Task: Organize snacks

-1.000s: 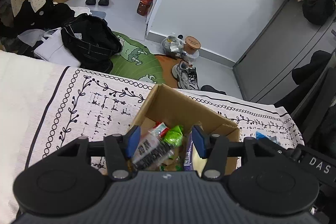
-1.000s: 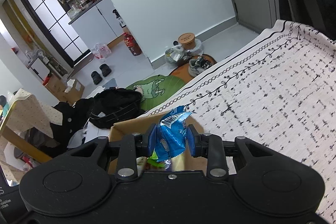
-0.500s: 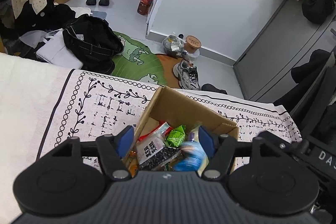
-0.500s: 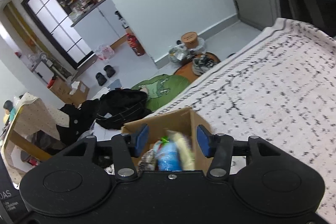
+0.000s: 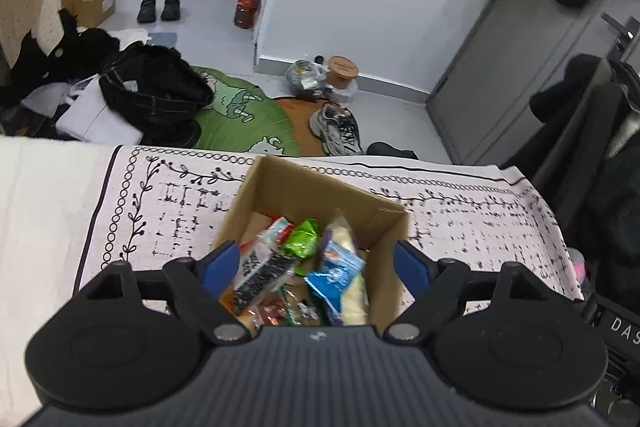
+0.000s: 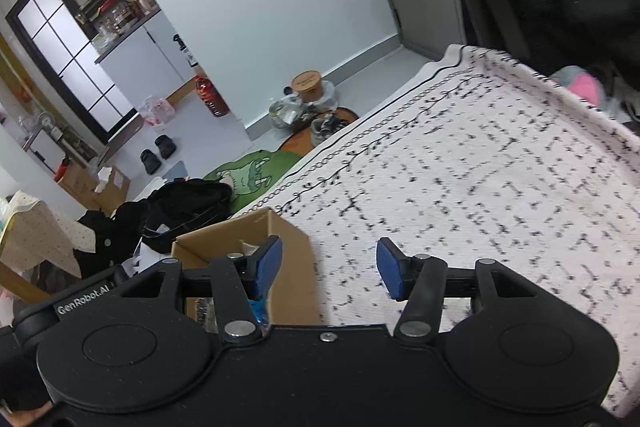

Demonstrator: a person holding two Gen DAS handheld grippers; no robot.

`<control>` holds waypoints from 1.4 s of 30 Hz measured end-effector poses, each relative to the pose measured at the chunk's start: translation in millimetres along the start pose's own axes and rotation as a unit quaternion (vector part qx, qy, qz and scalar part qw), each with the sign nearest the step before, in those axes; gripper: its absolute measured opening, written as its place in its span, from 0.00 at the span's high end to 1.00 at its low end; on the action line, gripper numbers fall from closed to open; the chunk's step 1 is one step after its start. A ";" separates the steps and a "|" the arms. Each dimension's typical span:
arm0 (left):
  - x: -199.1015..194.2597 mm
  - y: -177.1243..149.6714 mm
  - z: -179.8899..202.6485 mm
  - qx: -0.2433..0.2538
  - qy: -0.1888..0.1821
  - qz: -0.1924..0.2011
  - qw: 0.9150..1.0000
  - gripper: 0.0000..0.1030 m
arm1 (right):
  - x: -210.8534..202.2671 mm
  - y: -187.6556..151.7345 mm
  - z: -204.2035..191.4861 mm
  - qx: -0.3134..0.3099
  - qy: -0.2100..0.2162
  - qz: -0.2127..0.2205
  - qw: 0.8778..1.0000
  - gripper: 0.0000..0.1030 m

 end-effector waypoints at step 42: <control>-130.6 -60.2 24.1 0.134 -0.001 0.050 0.990 0.00 | -113.1 -22.6 16.2 -0.047 -0.015 0.019 0.999 0.00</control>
Point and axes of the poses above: each gripper's, at about its wrist camera, not at the fingertips, and x roughly the way its jaws point, z to its right, y to its top, the point moved 4 cm from there along x, roughly the way its jaws point, and after that the axes turned 11 degrees about y, right-handed, at the moved point
